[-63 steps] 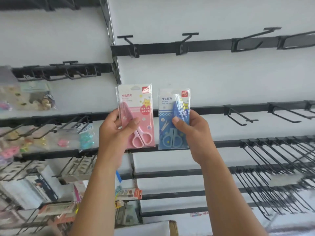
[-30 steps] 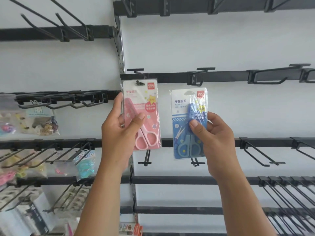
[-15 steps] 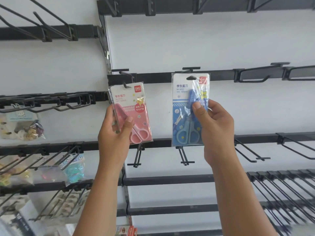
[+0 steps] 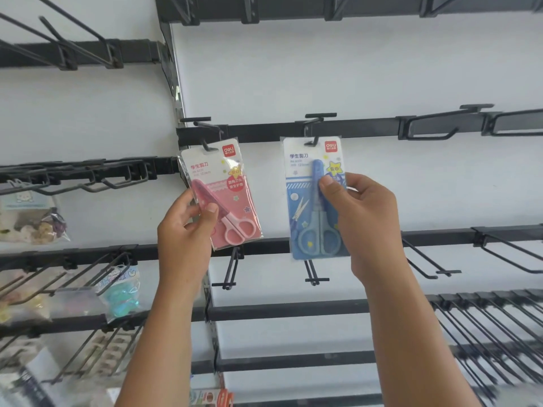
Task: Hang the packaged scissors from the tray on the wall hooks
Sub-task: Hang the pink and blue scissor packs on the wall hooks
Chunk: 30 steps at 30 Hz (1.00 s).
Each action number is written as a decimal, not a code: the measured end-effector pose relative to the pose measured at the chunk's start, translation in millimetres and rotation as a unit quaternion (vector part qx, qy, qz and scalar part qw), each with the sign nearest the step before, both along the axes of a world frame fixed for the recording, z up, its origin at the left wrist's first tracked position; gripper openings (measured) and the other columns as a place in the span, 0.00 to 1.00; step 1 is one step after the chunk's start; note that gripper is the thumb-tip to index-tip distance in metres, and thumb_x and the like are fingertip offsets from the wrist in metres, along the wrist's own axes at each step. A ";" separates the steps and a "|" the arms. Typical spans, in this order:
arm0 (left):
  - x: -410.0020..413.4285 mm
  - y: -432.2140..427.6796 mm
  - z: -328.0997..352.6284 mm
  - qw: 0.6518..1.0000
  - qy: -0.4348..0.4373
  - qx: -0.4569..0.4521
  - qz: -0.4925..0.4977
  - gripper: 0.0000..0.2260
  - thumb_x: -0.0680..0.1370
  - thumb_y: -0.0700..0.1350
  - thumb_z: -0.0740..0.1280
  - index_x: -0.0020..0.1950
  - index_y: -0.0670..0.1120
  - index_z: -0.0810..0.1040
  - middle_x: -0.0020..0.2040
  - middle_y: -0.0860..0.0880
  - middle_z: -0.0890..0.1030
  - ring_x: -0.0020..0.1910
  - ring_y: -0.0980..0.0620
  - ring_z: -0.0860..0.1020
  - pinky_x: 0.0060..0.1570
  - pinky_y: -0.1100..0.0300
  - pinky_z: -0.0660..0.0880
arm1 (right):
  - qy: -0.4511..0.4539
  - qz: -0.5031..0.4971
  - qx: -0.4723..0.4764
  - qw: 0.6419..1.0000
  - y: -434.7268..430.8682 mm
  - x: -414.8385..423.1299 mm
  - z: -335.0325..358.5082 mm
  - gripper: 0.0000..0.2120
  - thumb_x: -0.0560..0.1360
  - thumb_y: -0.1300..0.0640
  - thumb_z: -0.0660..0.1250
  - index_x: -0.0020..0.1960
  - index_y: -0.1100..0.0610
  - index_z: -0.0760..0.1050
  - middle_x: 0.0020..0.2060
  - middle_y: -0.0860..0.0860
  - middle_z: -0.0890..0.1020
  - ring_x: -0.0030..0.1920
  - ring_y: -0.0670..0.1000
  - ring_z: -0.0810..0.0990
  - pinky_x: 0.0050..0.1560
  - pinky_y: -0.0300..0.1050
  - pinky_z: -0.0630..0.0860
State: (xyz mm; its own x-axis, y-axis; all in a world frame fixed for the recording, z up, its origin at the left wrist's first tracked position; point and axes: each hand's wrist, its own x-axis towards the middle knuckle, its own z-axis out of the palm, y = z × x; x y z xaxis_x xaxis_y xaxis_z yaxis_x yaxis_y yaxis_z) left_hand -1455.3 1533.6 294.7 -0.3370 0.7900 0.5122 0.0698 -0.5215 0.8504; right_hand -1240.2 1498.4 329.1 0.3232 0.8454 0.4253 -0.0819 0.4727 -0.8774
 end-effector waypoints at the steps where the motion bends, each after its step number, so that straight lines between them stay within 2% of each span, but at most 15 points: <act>1: 0.3 -0.5 -0.1 1.000 0.001 -0.001 0.001 0.15 0.80 0.43 0.68 0.63 0.59 0.78 0.53 0.54 0.86 0.49 0.59 0.85 0.49 0.58 0.81 | -0.001 -0.003 -0.003 1.000 1.7 -0.3 0.1 0.05 0.79 0.54 0.70 0.49 0.56 0.80 0.34 0.48 0.88 0.32 0.47 0.87 0.29 0.44 0.81; 4: -0.6 -1.2 0.0 1.000 0.007 -0.008 0.007 0.13 0.80 0.45 0.68 0.59 0.63 0.78 0.53 0.56 0.85 0.48 0.62 0.84 0.48 0.60 0.80 | -0.003 -0.003 -0.012 1.000 8.7 -0.9 -4.6 0.05 0.79 0.53 0.70 0.49 0.55 0.79 0.34 0.48 0.88 0.32 0.46 0.87 0.28 0.41 0.79; 8: -3.6 -2.7 0.9 0.999 0.031 -0.007 0.023 0.12 0.80 0.46 0.67 0.60 0.62 0.78 0.54 0.55 0.85 0.49 0.60 0.84 0.48 0.60 0.80 | -0.029 -0.012 -0.022 0.999 14.4 0.0 -10.9 0.09 0.80 0.50 0.68 0.53 0.56 0.78 0.37 0.49 0.88 0.35 0.46 0.88 0.29 0.41 0.80; 11: -3.4 -8.1 2.0 0.997 0.059 -0.008 0.053 0.12 0.80 0.48 0.67 0.56 0.66 0.76 0.54 0.56 0.84 0.50 0.57 0.84 0.49 0.58 0.80 | -0.050 -0.037 -0.025 0.998 15.4 3.5 -14.7 0.07 0.80 0.48 0.68 0.52 0.52 0.78 0.43 0.50 0.88 0.40 0.48 0.88 0.34 0.44 0.82; 13: -2.7 -13.0 1.9 0.993 0.082 -0.012 0.080 0.12 0.80 0.49 0.66 0.61 0.63 0.74 0.53 0.58 0.82 0.50 0.60 0.82 0.47 0.63 0.77 | -0.083 -0.069 -0.020 0.994 14.2 6.4 -16.8 0.06 0.79 0.46 0.68 0.51 0.48 0.77 0.48 0.50 0.86 0.48 0.50 0.87 0.42 0.47 0.83; 14: -2.1 -16.4 1.3 0.991 0.095 -0.015 0.096 0.13 0.81 0.50 0.66 0.65 0.59 0.74 0.53 0.57 0.81 0.50 0.61 0.80 0.45 0.66 0.74 | -0.103 -0.086 -0.017 0.991 11.2 8.3 -17.8 0.06 0.79 0.46 0.67 0.52 0.48 0.77 0.50 0.48 0.86 0.52 0.49 0.85 0.45 0.46 0.82; 15: -1.0 -20.3 0.6 0.988 0.108 -0.017 0.112 0.16 0.81 0.51 0.66 0.68 0.56 0.72 0.54 0.56 0.80 0.49 0.61 0.80 0.43 0.68 0.72 | -0.124 -0.101 -0.015 0.987 6.8 10.1 -18.4 0.07 0.79 0.47 0.67 0.54 0.48 0.77 0.52 0.46 0.84 0.53 0.46 0.84 0.44 0.39 0.80; 17: 0.7 -28.3 -2.0 0.981 0.133 -0.015 0.142 0.18 0.81 0.52 0.65 0.70 0.52 0.71 0.56 0.55 0.80 0.47 0.59 0.80 0.43 0.68 0.72 | -0.173 -0.129 -0.020 0.976 -3.7 13.5 -19.7 0.09 0.81 0.47 0.64 0.58 0.49 0.76 0.52 0.43 0.83 0.47 0.37 0.81 0.34 0.26 0.73; 18: 1.9 -32.7 -4.1 0.977 0.145 -0.015 0.155 0.19 0.80 0.53 0.65 0.70 0.51 0.71 0.57 0.54 0.80 0.46 0.57 0.80 0.45 0.65 0.74 | -0.201 -0.143 -0.024 0.969 -9.4 14.2 -20.5 0.11 0.81 0.47 0.63 0.61 0.49 0.75 0.51 0.42 0.82 0.43 0.35 0.80 0.31 0.27 0.72; 19: 3.2 -36.9 -6.5 0.973 0.158 -0.018 0.169 0.20 0.80 0.54 0.65 0.71 0.51 0.71 0.59 0.53 0.80 0.47 0.54 0.80 0.47 0.60 0.75 | -0.229 -0.158 -0.028 0.960 -15.3 14.2 -21.6 0.13 0.81 0.46 0.62 0.64 0.49 0.74 0.52 0.43 0.82 0.41 0.36 0.79 0.32 0.29 0.72; 21: 5.1 -45.5 -12.5 0.960 0.199 -0.023 0.197 0.20 0.80 0.53 0.65 0.71 0.49 0.71 0.64 0.51 0.79 0.50 0.50 0.80 0.51 0.54 0.75 | -0.281 -0.188 -0.039 0.940 -26.6 13.2 -23.5 0.19 0.81 0.45 0.61 0.70 0.48 0.69 0.61 0.44 0.80 0.48 0.40 0.77 0.42 0.41 0.73; 23: 7.7 -56.4 -19.3 0.942 0.252 -0.022 0.218 0.19 0.81 0.52 0.64 0.70 0.48 0.72 0.66 0.50 0.78 0.55 0.47 0.79 0.53 0.54 0.72 | -0.337 -0.205 -0.051 0.918 -36.6 11.4 -26.7 0.22 0.82 0.46 0.60 0.74 0.48 0.65 0.67 0.44 0.77 0.57 0.46 0.77 0.46 0.44 0.68; 26: 14.2 -76.7 -26.6 0.914 0.328 -0.006 0.240 0.17 0.81 0.49 0.65 0.68 0.45 0.75 0.66 0.48 0.78 0.62 0.44 0.76 0.56 0.50 0.72 | -0.402 -0.219 -0.050 0.888 -48.5 6.4 -35.3 0.22 0.81 0.47 0.60 0.74 0.49 0.65 0.64 0.46 0.78 0.57 0.52 0.79 0.43 0.45 0.68; 28: 19.5 -90.3 -31.2 0.902 0.358 -0.004 0.241 0.16 0.81 0.48 0.65 0.67 0.44 0.75 0.65 0.47 0.79 0.62 0.43 0.75 0.57 0.50 0.72 | -0.435 -0.223 -0.046 0.871 -54.6 1.4 -43.6 0.20 0.81 0.47 0.61 0.71 0.50 0.68 0.63 0.46 0.78 0.55 0.53 0.78 0.42 0.45 0.67; 30: 21.4 -101.5 -38.1 0.891 0.383 -0.005 0.246 0.16 0.80 0.48 0.65 0.66 0.45 0.76 0.65 0.46 0.79 0.62 0.43 0.75 0.57 0.49 0.72 | -0.469 -0.218 -0.040 0.855 -60.9 -4.9 -53.0 0.19 0.80 0.47 0.61 0.69 0.51 0.71 0.67 0.46 0.76 0.58 0.54 0.77 0.45 0.47 0.69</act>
